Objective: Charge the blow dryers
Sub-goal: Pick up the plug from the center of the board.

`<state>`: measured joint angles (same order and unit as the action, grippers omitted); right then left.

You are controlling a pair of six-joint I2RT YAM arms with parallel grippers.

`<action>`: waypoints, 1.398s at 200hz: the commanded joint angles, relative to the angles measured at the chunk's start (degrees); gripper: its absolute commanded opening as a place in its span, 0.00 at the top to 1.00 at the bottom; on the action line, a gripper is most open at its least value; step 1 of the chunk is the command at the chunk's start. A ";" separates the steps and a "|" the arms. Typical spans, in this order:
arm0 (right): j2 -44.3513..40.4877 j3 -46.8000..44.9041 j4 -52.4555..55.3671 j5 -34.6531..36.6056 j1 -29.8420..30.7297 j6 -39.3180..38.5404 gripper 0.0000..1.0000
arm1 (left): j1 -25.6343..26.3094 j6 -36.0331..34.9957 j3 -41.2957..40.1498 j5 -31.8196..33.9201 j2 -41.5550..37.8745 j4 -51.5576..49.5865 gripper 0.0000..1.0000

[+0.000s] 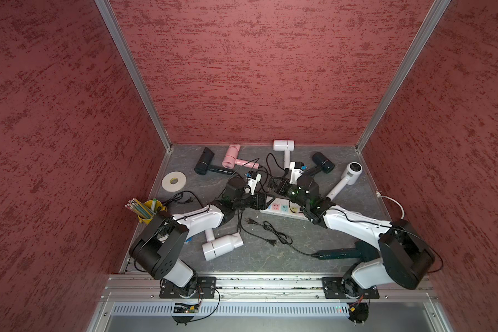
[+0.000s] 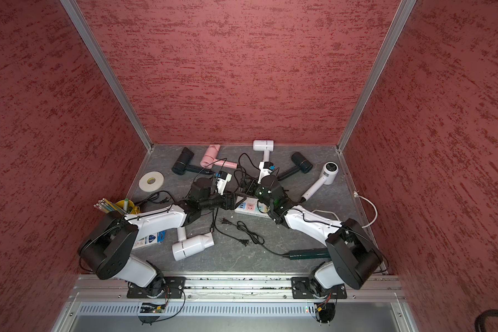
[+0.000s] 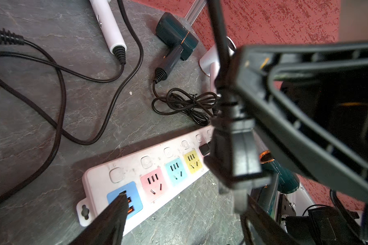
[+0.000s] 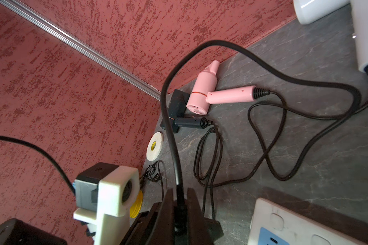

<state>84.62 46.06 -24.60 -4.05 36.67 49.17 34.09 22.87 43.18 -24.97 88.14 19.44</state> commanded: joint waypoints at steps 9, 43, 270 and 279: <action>0.67 1.11 -1.33 -1.04 0.51 0.72 1.00 | 0.19 -0.76 0.46 0.82 -0.25 1.07 0.28; 0.80 0.40 -1.92 -1.55 0.73 1.46 1.00 | 0.10 -0.90 0.45 1.41 -0.56 0.78 0.46; 1.14 1.90 4.57 -5.31 1.57 -0.11 1.00 | -0.16 -1.76 1.33 1.34 0.20 -0.54 0.89; 1.41 2.42 5.19 -6.03 1.57 -0.64 1.00 | -0.16 -1.86 1.37 1.25 0.35 -0.50 0.90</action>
<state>86.98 46.30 -22.22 -8.32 37.74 50.35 34.26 21.69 43.18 -24.21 88.14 17.91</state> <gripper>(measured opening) 0.070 0.113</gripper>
